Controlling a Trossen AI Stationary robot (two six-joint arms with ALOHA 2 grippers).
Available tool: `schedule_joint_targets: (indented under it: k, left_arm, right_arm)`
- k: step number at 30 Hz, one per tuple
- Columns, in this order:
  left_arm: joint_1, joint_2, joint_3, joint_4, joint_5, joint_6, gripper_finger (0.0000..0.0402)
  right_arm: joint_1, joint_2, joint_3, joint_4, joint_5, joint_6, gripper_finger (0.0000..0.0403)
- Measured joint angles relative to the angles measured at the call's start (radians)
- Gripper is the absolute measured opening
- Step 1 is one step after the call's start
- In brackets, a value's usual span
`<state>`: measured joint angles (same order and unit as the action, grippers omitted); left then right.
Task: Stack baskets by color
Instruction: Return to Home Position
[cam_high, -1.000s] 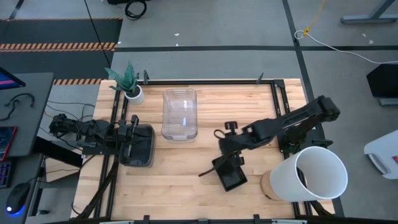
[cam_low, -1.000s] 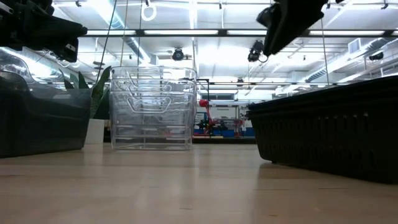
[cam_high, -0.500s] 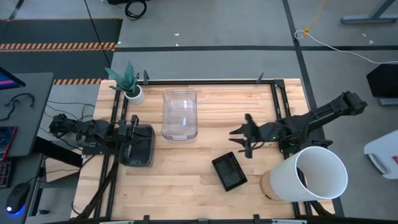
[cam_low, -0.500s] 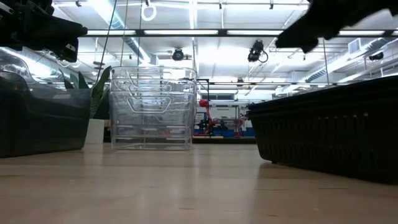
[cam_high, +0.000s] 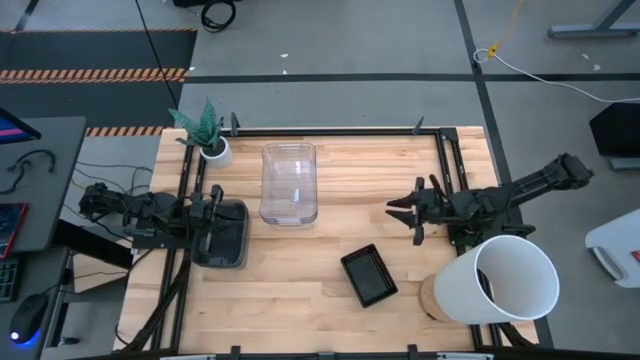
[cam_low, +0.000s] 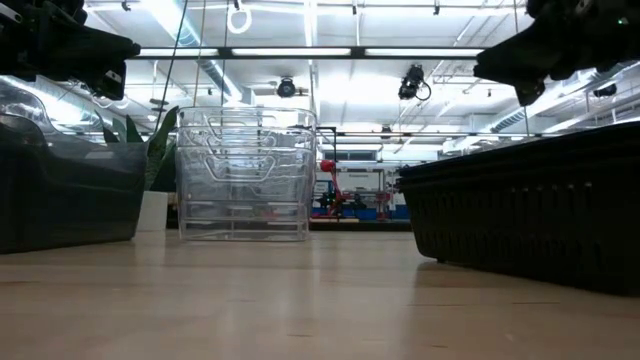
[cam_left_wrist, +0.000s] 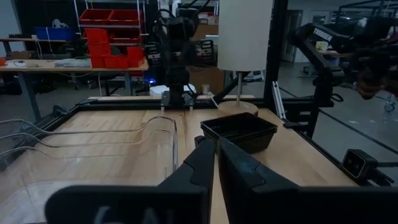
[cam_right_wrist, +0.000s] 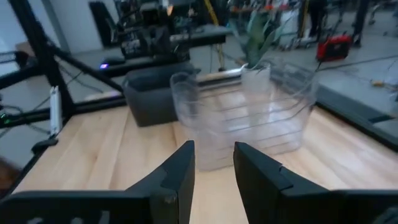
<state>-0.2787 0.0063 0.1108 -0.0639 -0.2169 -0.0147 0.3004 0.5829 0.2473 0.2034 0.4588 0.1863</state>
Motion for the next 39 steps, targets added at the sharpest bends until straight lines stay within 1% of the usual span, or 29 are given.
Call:
schedule_joint_targets:
  k: [6,9,14,19,24,39]
  left_arm:
    - [0.0,0.0,0.0,0.0,0.0,0.0,0.0036]
    - [0.0,0.0,0.0,0.0,0.0,0.0,0.0034]
    - [0.0,0.0,0.0,0.0,0.0,0.0,0.0028]
    - [0.0,0.0,0.0,0.0,0.0,0.0,0.0026]
    - [0.0,0.0,0.0,0.0,0.0,0.0,0.0032]
    - [0.0,0.0,0.0,0.0,0.0,0.0,0.003]
  right_arm:
    - [0.0,-0.104,-0.049,0.022,0.058,-0.021,0.0116]
    - [0.0,-0.154,-0.095,0.091,0.083,-0.03,0.0114]
    - [0.0,-0.249,-0.181,0.196,0.137,-0.059,0.01]
    - [0.0,-0.329,-0.201,0.239,0.191,-0.062,0.0084]
    - [0.0,-0.349,-0.201,0.287,0.203,-0.051,0.0081]
    - [0.0,-0.348,-0.201,0.289,0.203,-0.051,0.0083]
